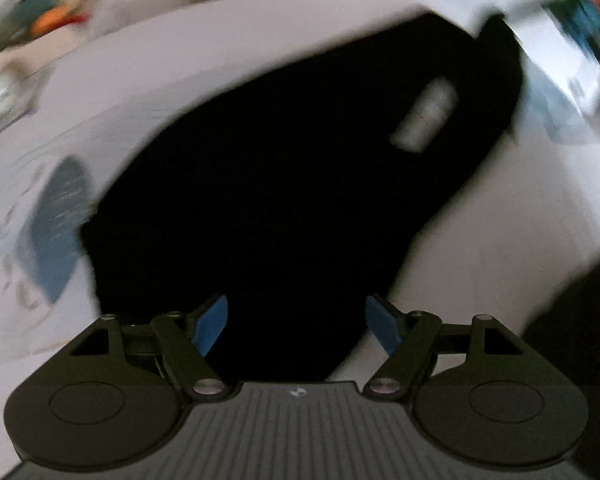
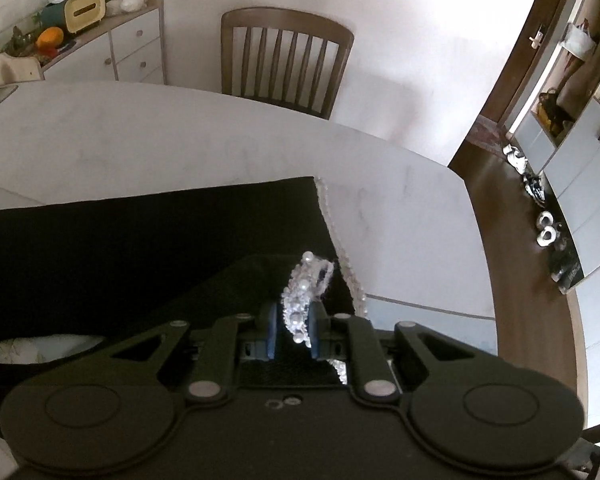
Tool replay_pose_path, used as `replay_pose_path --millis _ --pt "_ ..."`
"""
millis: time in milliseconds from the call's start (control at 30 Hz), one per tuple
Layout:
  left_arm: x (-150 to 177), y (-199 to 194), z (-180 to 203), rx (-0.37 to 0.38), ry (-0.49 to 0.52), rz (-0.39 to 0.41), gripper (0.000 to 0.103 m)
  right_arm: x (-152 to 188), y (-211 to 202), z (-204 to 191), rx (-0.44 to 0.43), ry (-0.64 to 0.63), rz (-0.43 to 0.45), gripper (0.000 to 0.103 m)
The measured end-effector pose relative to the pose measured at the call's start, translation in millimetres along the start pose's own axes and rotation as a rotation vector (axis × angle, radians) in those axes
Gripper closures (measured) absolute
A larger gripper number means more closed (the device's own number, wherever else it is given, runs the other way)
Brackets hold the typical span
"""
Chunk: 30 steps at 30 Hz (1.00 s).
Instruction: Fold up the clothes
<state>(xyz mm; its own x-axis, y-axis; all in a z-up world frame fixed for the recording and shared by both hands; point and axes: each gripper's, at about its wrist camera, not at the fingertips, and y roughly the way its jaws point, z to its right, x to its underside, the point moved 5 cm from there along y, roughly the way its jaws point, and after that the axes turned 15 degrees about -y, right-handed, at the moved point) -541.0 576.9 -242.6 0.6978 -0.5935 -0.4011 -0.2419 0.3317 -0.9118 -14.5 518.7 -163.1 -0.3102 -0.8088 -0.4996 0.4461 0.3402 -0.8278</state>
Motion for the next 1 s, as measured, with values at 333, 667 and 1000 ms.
replay_pose_path --millis 333,667,1000 --pt "21 50 20 -0.042 0.172 -0.092 0.026 6 0 -10 -0.017 -0.006 -0.013 0.000" --pt "4 39 -19 -0.056 -0.141 -0.036 0.087 17 -15 -2 -0.010 0.043 0.027 0.000" --pt "-42 -21 -50 -0.053 -0.458 0.195 0.091 1 -48 26 -0.006 0.129 0.154 0.000"
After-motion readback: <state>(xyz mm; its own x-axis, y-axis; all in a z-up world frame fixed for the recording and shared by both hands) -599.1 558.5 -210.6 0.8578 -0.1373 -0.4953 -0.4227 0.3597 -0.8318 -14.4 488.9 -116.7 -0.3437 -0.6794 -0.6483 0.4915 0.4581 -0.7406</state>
